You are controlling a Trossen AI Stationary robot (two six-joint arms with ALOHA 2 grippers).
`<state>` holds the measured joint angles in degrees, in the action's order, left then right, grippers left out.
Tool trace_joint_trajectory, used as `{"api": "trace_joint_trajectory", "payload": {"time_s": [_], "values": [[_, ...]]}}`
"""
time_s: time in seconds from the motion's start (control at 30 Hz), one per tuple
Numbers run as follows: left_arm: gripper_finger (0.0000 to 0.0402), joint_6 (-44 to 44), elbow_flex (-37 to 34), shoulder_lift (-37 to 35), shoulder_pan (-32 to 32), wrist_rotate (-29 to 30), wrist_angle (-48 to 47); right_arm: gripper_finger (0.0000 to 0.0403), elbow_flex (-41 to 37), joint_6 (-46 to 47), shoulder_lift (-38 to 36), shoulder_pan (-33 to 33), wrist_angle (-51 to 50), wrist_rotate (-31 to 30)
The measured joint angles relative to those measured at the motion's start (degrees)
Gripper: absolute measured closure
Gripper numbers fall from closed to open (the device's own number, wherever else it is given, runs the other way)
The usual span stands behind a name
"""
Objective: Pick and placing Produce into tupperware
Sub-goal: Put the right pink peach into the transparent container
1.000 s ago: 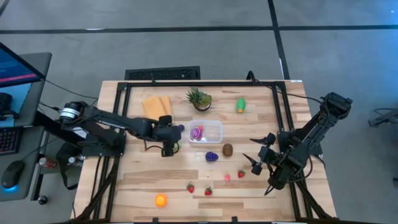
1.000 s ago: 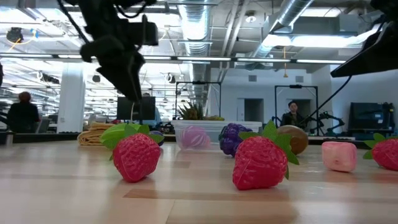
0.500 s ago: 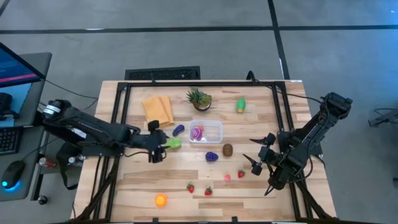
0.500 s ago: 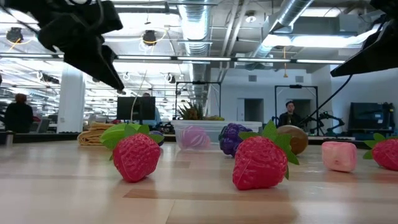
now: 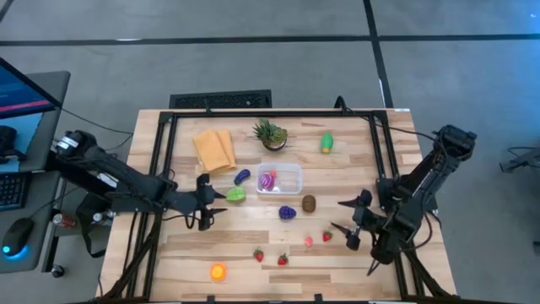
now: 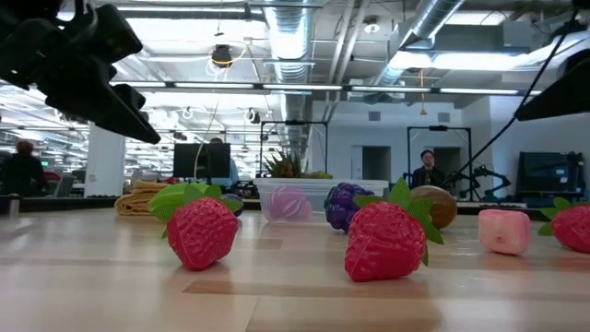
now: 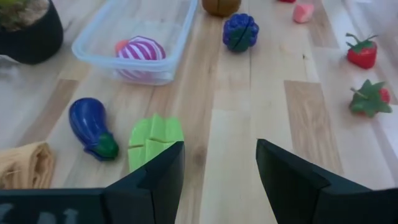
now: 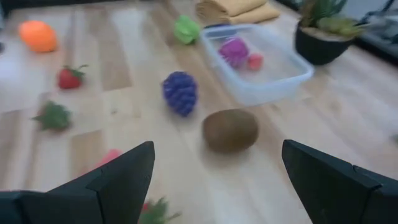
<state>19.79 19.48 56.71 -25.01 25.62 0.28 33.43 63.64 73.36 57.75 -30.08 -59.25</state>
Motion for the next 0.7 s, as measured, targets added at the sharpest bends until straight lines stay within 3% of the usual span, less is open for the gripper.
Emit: {"api": "trace_joint_trajectory", "payload": {"time_s": [0.37, 0.53, 0.7], "values": [[0.0211, -0.47, -0.09, 0.04, -4.23, 7.44, 1.19, 0.0058, 0.0, 1.81, 0.0, 0.58, 4.56, 9.59], [0.0211, -0.63, -0.09, 0.04, -6.35, 10.27, 1.22, 0.0065, 0.0, 10.44, 0.36, 1.35, -1.14, 14.19], [0.0211, -0.62, -0.09, 0.04, -8.45, 12.72, 1.2, 0.0083, 0.0, 18.42, 4.51, 5.25, -2.16, 13.93]]}}
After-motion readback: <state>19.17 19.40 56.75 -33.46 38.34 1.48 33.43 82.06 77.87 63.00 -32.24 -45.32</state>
